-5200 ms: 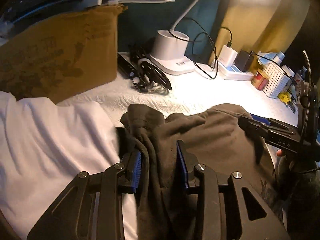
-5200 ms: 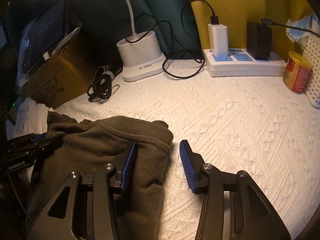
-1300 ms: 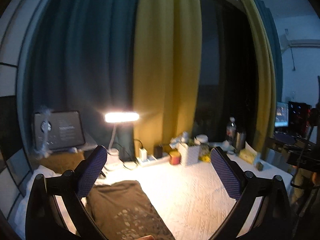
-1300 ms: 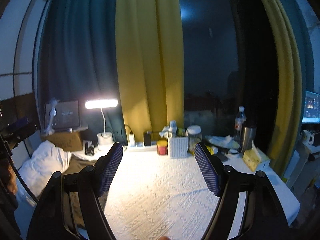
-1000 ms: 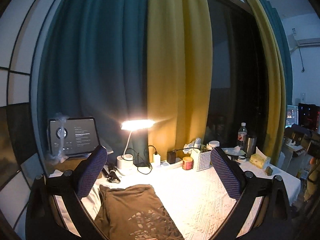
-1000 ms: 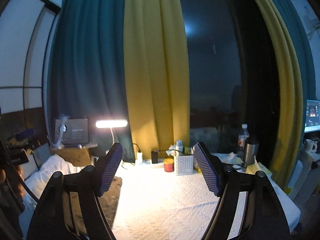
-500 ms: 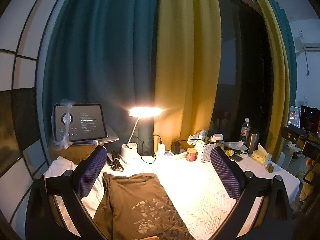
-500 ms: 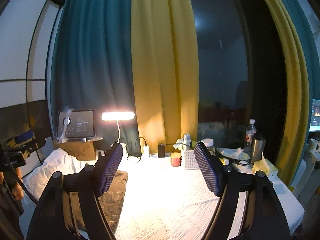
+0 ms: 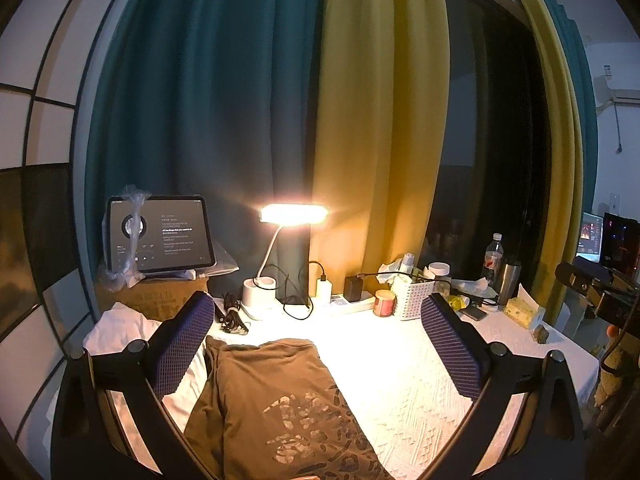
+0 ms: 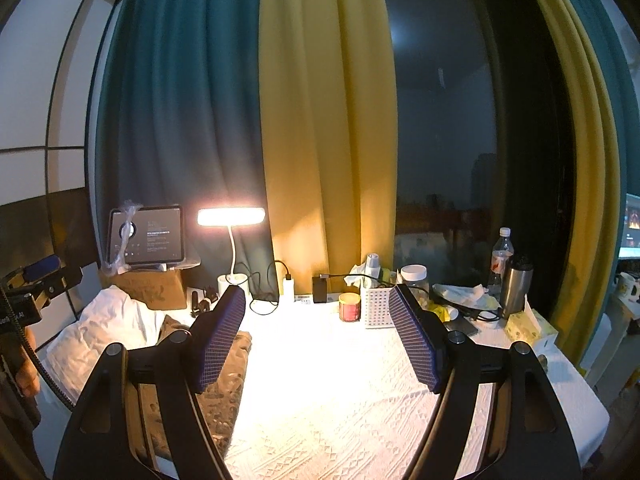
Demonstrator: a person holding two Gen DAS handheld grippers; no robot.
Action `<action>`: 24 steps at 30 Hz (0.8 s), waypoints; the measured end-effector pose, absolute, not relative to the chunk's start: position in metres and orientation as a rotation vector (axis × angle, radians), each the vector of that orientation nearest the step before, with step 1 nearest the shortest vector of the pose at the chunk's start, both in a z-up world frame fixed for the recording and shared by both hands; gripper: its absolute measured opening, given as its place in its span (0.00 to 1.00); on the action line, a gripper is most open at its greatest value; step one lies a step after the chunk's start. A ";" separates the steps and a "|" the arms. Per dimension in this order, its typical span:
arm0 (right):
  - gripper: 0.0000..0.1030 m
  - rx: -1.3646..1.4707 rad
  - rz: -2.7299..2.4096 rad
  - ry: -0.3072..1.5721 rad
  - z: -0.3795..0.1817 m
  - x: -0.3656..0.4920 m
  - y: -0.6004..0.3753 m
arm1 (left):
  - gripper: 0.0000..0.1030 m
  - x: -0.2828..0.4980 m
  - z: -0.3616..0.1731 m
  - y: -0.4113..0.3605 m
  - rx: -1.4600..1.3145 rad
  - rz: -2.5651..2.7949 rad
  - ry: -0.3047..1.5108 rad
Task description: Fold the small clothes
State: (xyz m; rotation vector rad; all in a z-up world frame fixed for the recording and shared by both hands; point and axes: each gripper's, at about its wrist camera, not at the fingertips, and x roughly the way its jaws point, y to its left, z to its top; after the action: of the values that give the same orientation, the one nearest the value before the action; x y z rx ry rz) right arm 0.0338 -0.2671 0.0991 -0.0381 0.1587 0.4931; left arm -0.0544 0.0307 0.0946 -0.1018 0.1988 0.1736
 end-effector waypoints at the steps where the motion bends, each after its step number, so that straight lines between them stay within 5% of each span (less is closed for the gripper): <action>1: 0.75 -0.039 0.492 0.159 0.099 0.033 -0.267 | 0.99 -0.055 0.095 0.030 -0.102 0.173 0.199; 24: 0.75 -0.040 0.482 0.171 0.095 0.035 -0.268 | 0.99 -0.052 0.090 0.032 -0.093 0.171 0.207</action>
State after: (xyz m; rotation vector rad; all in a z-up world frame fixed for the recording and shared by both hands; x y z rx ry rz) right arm 0.0347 -0.2676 0.0949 -0.0401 0.1705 0.4824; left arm -0.0520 0.0325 0.0897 -0.0929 0.2068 0.1711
